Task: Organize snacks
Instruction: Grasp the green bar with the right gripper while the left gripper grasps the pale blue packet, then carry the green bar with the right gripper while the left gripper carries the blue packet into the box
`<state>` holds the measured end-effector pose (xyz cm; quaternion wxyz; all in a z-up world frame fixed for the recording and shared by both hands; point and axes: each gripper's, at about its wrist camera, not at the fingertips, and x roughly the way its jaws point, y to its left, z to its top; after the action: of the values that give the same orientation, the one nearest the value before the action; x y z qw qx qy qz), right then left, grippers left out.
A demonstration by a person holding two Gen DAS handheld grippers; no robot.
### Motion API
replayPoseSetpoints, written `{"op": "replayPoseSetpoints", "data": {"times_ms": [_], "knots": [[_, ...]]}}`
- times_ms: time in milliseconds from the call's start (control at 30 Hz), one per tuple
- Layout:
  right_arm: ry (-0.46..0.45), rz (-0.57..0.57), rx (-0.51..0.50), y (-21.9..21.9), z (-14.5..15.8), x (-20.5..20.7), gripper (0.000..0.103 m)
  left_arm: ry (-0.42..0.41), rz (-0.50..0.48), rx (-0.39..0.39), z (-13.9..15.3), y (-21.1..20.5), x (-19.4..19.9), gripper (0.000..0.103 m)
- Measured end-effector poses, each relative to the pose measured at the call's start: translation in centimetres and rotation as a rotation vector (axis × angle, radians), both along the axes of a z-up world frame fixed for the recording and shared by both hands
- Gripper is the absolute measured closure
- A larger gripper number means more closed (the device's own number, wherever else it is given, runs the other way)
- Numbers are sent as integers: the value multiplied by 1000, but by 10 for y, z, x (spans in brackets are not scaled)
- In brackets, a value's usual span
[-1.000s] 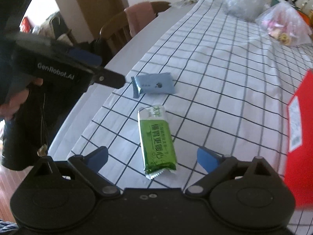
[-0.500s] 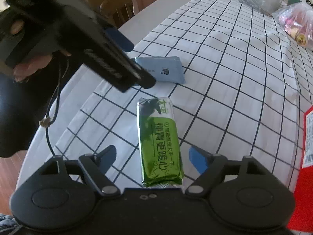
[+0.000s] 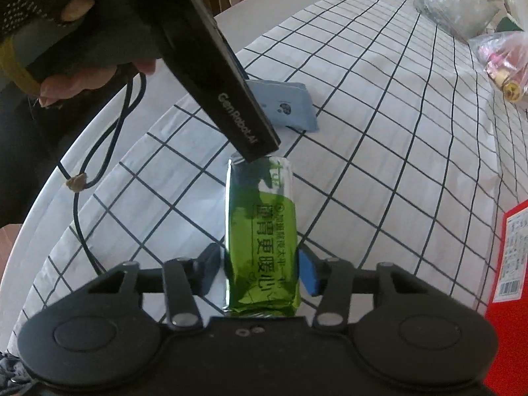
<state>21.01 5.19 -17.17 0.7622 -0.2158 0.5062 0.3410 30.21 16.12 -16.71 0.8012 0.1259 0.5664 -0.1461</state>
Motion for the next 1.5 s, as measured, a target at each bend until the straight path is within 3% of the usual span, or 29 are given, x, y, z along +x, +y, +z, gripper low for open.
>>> {"op": "replayPoseSetpoints", "data": {"times_ms": [133, 667, 1067, 1500], "knots": [[2, -17, 8, -3, 2, -3, 62, -2, 15, -13, 2, -1, 0, 54], [39, -201, 113, -51, 20, -4, 62, -36, 205, -52, 15, 3, -26, 56], [-44, -313, 208, -109, 69, -19, 62, -145, 330, -124, 76, -15, -61, 56], [-146, -395, 258, -195, 120, -21, 62, -246, 332, -203, 143, -85, -97, 56]]}}
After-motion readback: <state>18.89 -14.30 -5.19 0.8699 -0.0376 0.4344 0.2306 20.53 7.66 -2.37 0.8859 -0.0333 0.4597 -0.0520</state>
